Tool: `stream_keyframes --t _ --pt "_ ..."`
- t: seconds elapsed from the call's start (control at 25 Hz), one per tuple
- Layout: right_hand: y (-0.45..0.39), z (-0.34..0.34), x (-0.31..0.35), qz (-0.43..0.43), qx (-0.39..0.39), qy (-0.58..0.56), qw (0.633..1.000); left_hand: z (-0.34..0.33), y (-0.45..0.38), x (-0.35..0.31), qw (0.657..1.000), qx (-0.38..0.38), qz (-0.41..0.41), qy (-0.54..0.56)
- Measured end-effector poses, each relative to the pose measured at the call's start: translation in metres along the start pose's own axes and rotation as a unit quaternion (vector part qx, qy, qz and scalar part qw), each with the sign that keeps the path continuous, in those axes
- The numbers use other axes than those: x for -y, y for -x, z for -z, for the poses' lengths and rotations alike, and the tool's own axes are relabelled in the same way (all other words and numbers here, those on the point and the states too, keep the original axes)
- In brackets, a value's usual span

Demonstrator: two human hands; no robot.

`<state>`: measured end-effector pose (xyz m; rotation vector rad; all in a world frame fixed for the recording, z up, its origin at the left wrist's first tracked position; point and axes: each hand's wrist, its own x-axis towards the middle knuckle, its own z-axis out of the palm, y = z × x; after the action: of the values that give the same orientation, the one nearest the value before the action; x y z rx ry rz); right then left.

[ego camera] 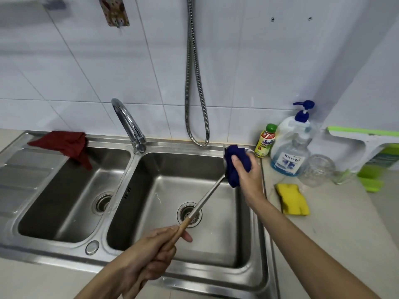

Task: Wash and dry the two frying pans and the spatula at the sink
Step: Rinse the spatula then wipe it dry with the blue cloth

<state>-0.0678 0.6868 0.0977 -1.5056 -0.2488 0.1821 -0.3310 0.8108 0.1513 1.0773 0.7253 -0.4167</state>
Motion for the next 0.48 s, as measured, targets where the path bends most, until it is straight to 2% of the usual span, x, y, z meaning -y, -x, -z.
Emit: stream_keyframes --t 0.16,0.28,0.44,0.48 --pt "-0.018 -0.024 0.017 0.014 0.03 0.084 0.996 0.005 0.006 0.0 0.999 0.021 0.0 0.048" --pt "-0.01 -0.043 0.008 0.057 0.079 0.146 0.985 0.009 0.004 -0.003 0.996 0.025 0.001 0.088" --pt "-0.017 -0.037 -0.005 -0.018 0.036 0.155 0.987 0.008 0.007 0.007 0.993 0.039 0.025 0.108" --pt "-0.014 -0.037 -0.01 -0.015 0.043 0.163 0.986 0.007 0.006 0.009 0.993 0.04 0.024 0.112"
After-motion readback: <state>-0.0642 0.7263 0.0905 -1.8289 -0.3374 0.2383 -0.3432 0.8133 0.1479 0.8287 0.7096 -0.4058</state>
